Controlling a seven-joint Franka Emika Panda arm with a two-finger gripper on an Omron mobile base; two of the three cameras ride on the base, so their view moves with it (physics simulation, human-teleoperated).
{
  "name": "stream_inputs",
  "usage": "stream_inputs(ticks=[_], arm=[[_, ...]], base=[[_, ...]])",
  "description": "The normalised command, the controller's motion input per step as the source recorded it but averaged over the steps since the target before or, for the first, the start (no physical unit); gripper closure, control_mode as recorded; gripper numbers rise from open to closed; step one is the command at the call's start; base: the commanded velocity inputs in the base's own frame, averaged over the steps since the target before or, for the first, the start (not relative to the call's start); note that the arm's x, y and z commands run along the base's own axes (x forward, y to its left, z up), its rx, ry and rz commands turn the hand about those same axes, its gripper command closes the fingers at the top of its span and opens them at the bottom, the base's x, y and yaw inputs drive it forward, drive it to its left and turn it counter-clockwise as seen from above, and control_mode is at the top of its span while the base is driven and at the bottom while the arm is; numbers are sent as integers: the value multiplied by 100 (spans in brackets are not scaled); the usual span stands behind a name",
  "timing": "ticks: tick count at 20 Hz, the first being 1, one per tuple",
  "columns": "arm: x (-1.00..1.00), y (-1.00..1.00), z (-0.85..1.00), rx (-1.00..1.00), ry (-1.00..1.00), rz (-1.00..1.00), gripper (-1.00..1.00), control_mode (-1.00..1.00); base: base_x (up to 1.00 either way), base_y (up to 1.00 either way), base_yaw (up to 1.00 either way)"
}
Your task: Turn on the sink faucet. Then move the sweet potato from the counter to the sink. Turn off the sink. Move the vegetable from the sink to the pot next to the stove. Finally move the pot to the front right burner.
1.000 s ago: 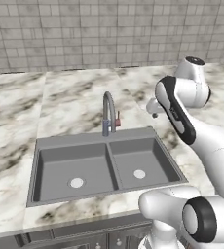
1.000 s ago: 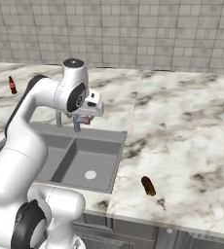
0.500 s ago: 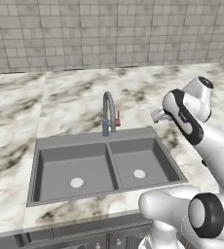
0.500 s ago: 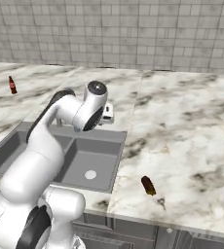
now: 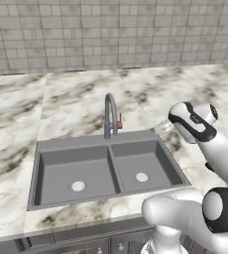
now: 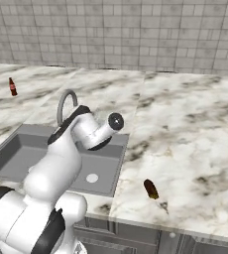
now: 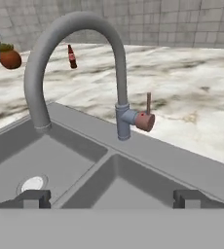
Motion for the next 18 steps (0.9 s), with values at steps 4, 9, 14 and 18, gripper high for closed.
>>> stream_inputs(ticks=[4,9,14,18], arm=[[27,0,-10,3,-12,19,-100,-100],[19,10,0,0,-14,18,-100,-100],[39,19,0,0,-4,13,-100,-100],[40,13,0,0,0,7,-100,-100]], base=[[0,0,0],[0,0,0],[0,0,0],[0,0,0]])
